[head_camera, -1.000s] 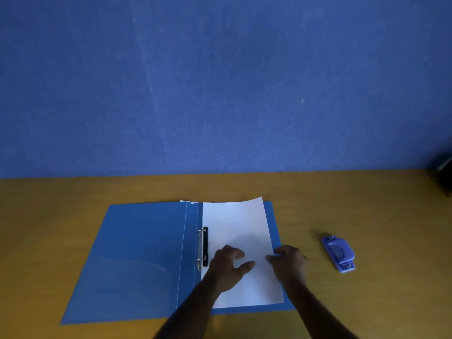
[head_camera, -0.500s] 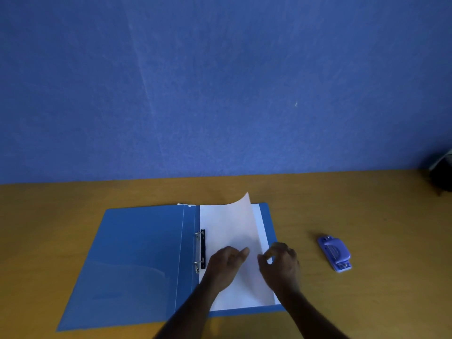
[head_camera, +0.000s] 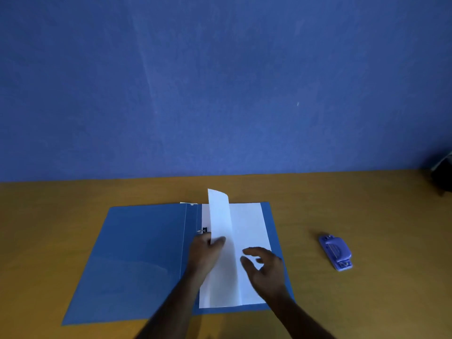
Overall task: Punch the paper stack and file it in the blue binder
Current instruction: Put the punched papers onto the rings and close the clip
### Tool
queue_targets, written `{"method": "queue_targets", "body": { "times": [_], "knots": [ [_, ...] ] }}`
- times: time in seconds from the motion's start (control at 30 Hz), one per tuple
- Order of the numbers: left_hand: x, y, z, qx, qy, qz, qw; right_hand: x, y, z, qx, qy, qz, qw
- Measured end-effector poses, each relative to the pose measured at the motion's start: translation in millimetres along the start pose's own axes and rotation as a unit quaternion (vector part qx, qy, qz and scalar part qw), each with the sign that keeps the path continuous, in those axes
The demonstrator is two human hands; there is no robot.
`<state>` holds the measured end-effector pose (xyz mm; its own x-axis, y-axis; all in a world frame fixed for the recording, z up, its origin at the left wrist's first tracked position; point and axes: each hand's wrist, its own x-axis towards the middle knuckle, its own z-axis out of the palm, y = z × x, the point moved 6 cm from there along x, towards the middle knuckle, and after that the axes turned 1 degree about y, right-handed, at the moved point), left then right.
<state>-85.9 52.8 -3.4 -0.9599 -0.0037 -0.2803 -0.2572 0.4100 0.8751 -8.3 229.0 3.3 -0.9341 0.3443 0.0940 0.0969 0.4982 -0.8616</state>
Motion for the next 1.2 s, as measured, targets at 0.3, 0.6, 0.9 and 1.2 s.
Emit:
{"method": "queue_targets", "body": {
  "times": [0.3,0.6,0.9,1.2],
  "knots": [
    [0.5,-20.3,-54.4,0.008,0.064,0.003,0.998,16.1,56.9,-23.6,-0.158,-0.018,0.184,0.970],
    [2.0,-32.3,-68.0,0.006,0.083,-0.006,0.996,22.7,75.2,-17.4,-0.206,-0.027,0.279,0.937],
    [5.7,-32.3,-63.8,0.000,0.079,-0.003,0.997,20.2,62.4,-19.1,-0.172,0.012,0.284,0.943],
    [6.6,-27.8,-59.4,-0.005,0.079,0.008,0.997,19.3,50.7,-32.4,-0.110,0.043,0.262,0.958]
  ]
}}
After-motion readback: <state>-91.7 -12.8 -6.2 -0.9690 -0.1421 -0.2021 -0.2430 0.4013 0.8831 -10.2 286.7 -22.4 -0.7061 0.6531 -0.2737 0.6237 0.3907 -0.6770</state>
